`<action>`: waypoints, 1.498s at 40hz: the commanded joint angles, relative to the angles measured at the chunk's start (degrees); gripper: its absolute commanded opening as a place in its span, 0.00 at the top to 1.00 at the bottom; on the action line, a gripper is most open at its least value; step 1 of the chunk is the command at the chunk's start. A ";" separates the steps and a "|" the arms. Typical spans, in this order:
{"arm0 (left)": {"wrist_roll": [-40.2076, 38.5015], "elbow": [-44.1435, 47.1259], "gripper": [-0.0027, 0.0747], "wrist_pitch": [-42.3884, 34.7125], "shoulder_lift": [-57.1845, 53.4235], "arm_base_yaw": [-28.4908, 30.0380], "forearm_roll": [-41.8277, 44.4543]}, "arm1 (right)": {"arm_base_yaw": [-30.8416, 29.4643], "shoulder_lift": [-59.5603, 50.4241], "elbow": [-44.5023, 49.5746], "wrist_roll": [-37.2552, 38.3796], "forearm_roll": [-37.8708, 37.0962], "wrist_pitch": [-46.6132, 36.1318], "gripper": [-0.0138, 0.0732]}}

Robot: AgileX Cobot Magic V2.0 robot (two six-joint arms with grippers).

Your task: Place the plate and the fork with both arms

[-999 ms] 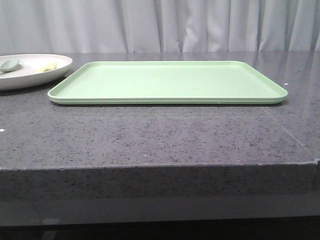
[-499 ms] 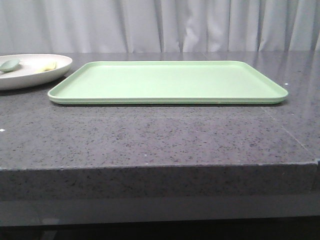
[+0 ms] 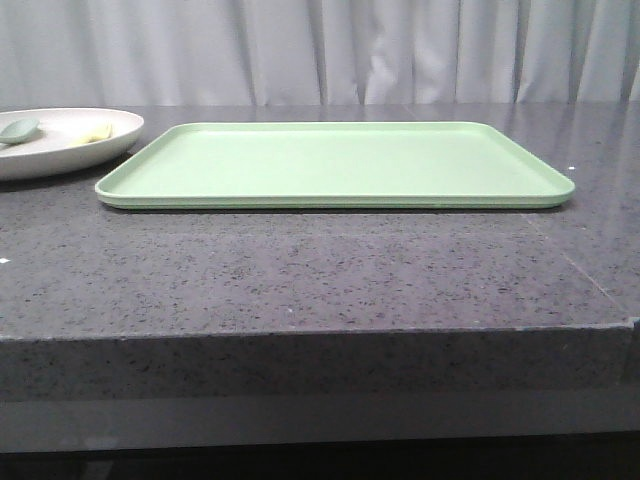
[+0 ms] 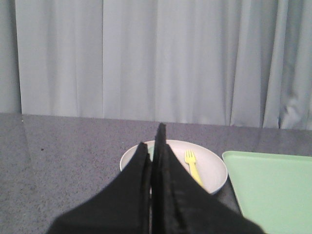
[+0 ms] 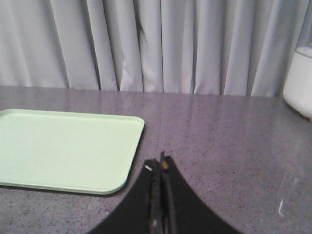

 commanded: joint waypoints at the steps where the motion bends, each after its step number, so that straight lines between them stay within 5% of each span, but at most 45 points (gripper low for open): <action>1: -0.17 -6.65 0.99 2.67 5.66 -0.02 -0.36 | -0.21 5.79 -5.76 -0.32 -0.31 -0.06 0.91; 29: -0.17 -8.15 0.99 3.97 13.21 -0.02 -0.36 | -0.21 12.26 -7.41 -0.32 -0.23 -4.27 0.90; 33: -0.17 -8.15 0.89 3.37 13.21 -0.02 -0.36 | -0.21 12.26 -7.34 -0.32 -0.23 -4.28 0.78; 40: -0.17 -8.15 0.43 3.93 13.11 -4.29 1.23 | -0.21 12.26 -7.34 -0.32 -0.29 -4.28 0.32; 43: -0.17 -8.15 0.28 5.17 13.11 -6.42 1.23 | -0.21 12.26 -7.34 -0.32 -0.29 -4.34 0.23; 60: -0.17 -8.07 0.34 3.56 13.11 -7.82 1.11 | -0.21 12.26 -7.34 -0.32 -0.29 -4.22 0.22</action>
